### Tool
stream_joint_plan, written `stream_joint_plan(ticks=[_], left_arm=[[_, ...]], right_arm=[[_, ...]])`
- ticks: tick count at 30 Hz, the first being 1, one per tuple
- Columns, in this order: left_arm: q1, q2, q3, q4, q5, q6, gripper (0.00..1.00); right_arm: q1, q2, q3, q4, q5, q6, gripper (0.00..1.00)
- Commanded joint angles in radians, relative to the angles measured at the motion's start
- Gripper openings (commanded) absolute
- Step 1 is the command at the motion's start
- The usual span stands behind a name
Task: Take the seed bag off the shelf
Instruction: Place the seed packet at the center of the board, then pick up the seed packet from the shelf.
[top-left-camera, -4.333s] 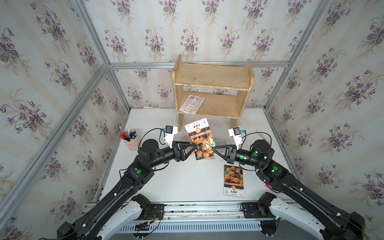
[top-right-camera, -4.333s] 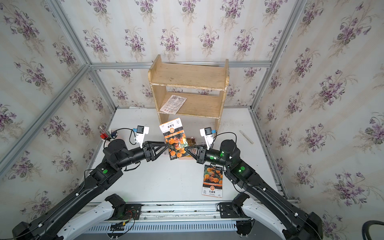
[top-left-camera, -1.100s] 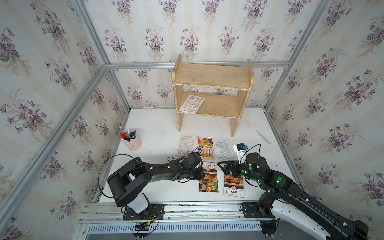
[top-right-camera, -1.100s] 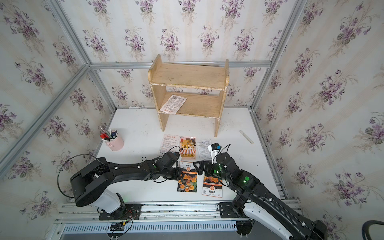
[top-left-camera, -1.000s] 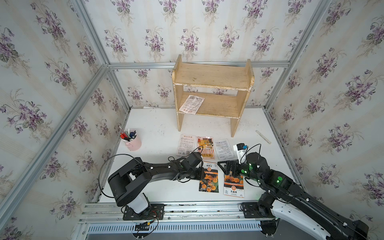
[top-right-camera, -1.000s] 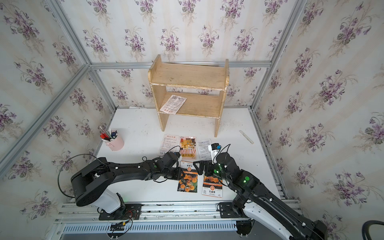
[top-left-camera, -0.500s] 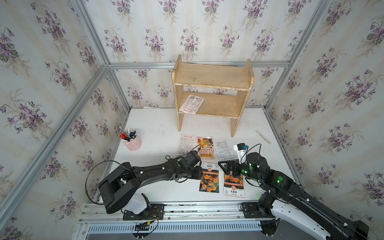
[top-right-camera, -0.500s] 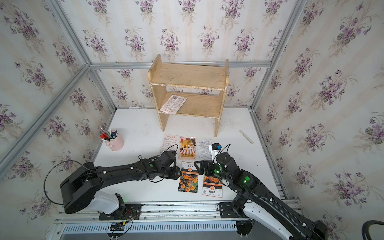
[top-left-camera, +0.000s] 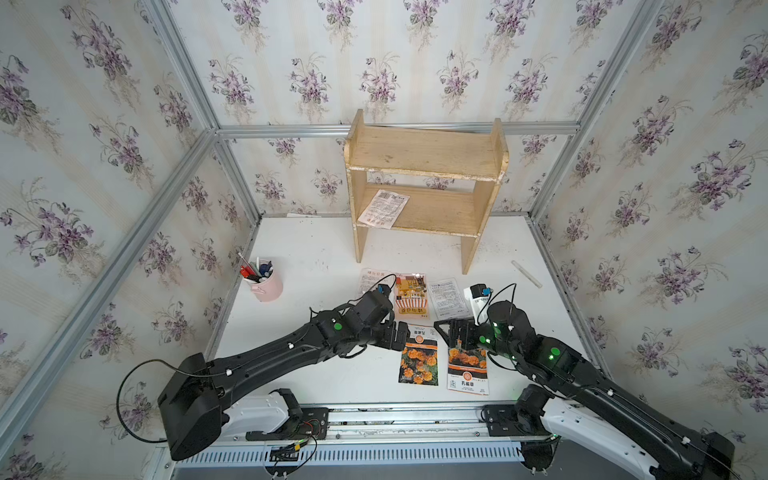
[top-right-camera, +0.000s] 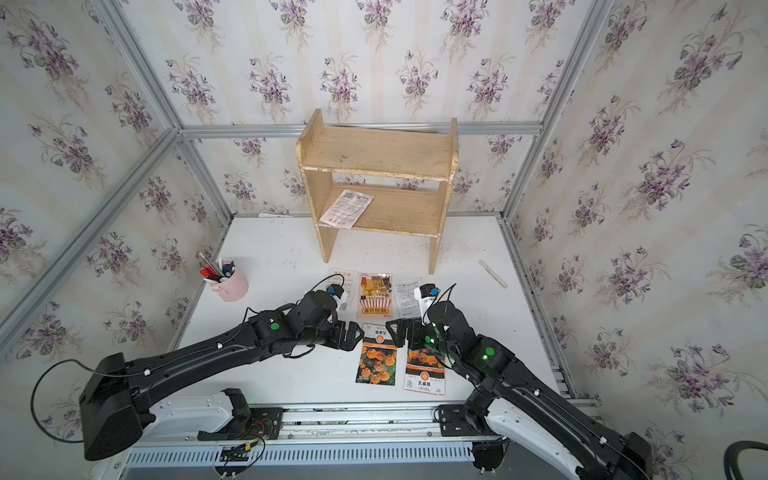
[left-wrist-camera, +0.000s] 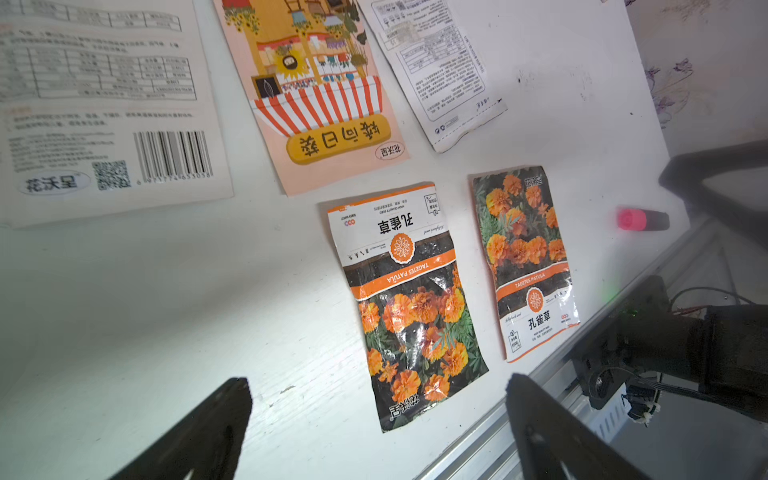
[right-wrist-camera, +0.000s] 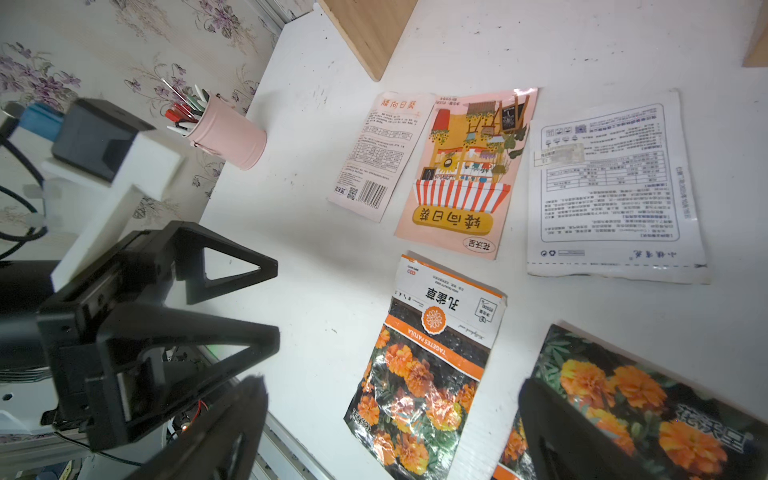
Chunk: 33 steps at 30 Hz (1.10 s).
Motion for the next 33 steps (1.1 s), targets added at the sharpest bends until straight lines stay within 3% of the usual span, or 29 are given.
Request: stream_joint_plan(ticks=[1,21,33], left_arm=[[0.007,0.009,0.064,-0.064,-0.058,0.098,1.0],[0.148,0.374,0.655,-0.111,-0.144,0.465,1.0],[0.273,0.508,0.78,0.014,-0.092,0.527,1.0]], right_arm=[[0.001,-0.003,0.007,0.038,0.006,-0.019,0.98],[0.001,-0.023,0.026,0.079,0.026,-0.059,0.97],[0.001,-0.015,0.02,0.086,0.026,-0.062,0.96]])
